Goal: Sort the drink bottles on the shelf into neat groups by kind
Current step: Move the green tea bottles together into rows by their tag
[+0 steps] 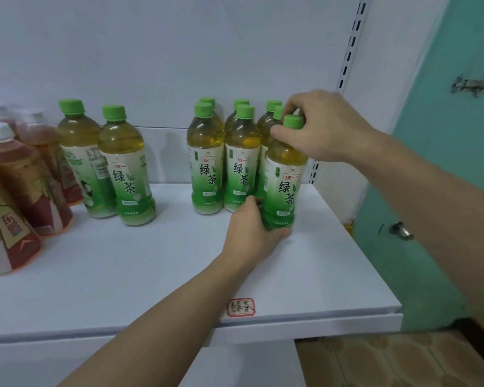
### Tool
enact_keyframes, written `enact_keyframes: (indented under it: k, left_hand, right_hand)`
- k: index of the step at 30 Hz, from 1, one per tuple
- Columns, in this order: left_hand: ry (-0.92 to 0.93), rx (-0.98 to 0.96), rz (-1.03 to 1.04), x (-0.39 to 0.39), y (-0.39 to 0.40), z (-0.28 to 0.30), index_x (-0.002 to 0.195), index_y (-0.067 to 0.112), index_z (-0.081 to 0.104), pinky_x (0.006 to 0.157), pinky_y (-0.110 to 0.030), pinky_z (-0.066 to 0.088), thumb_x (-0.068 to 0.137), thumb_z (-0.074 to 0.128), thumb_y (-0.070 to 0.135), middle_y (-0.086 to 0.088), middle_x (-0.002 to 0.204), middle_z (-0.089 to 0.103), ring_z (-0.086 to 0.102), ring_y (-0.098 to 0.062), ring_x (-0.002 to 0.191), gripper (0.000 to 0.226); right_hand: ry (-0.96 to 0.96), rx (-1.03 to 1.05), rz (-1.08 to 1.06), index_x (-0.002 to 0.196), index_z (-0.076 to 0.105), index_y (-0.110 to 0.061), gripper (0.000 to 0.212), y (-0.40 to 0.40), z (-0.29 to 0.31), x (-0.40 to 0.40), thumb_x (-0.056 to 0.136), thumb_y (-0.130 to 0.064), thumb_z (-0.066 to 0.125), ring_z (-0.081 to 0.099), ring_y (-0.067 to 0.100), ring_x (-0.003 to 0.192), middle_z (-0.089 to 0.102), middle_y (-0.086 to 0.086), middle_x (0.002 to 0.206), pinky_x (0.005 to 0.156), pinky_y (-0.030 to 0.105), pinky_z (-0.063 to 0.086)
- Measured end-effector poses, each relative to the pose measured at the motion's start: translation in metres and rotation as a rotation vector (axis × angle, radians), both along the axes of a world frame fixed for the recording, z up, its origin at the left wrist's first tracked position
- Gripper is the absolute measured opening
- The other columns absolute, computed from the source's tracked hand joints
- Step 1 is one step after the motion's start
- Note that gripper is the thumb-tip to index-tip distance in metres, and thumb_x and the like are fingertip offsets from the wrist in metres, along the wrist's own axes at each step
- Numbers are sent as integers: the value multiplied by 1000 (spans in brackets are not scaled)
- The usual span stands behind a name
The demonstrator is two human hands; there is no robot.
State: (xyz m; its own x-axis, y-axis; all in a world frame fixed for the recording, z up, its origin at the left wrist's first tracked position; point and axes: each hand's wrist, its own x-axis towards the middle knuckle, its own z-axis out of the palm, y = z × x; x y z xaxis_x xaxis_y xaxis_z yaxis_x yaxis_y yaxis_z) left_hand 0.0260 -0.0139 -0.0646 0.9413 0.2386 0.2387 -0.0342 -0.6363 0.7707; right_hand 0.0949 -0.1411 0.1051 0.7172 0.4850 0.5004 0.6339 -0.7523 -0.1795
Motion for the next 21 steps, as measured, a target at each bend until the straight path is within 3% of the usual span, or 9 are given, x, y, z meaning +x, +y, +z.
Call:
enact_keyframes:
  k: [4, 9, 12, 14, 17, 20, 21]
  left_hand:
    - [93, 158, -106, -23, 46, 14, 138, 17, 51, 87, -25, 46, 79, 83, 45, 2, 133, 62, 60, -16, 114, 73]
    - [192, 265, -90, -68, 138, 25, 116, 19, 68, 86, -35, 57, 88, 70, 37, 7, 98, 69, 66, -13, 91, 34]
    - [164, 231, -10, -90, 180, 19, 109, 19, 71, 83, -32, 56, 88, 69, 28, 9, 93, 71, 67, -11, 87, 23]
    - [98, 82, 45, -100, 197, 9, 105, 20, 71, 85, -34, 57, 87, 69, 20, 8, 93, 72, 68, -11, 85, 18]
    - [-35, -215, 130, -107, 209, -2, 116, 25, 63, 89, -40, 58, 88, 66, 11, 12, 107, 68, 69, -11, 90, 32]
    - [-124, -432, 186, -102, 215, -4, 134, 27, 47, 98, -45, 56, 87, 68, 6, 9, 127, 58, 65, -13, 109, 55]
    - [-127, -449, 196, -100, 216, -5, 140, 25, 43, 102, -45, 53, 87, 69, 6, 5, 134, 55, 62, -16, 116, 62]
  right_hand:
    - [-132, 73, 92, 114, 62, -30, 35, 42, 13, -22, 90, -55, 58, 55, 17, 90, 59, -1, 103, 76, 31, 38]
    - [47, 79, 334, 138, 50, -30, 47, 142, 7, -45, 97, -52, 56, 52, -2, 83, 57, -1, 119, 82, 28, 38]
    - [193, 16, 390, 154, 32, -30, 61, 199, -3, -48, 101, -54, 50, 53, 15, 115, 49, 6, 143, 93, 28, 33]
    - [276, 37, 394, 155, 32, -29, 60, 226, -11, -46, 102, -52, 48, 48, 22, 132, 46, 6, 151, 100, 30, 36]
    - [342, 321, 358, 139, 48, -24, 40, 248, -35, -45, 103, -42, 53, 58, 16, 114, 61, -2, 130, 95, 31, 46]
    - [349, 664, 357, 127, 52, -20, 28, 253, -63, -57, 104, -36, 54, 57, -8, 90, 62, -12, 104, 78, 10, 44]
    - [322, 731, 346, 122, 54, -18, 25, 251, -69, -62, 104, -35, 54, 56, -10, 85, 62, -13, 98, 76, 9, 43]
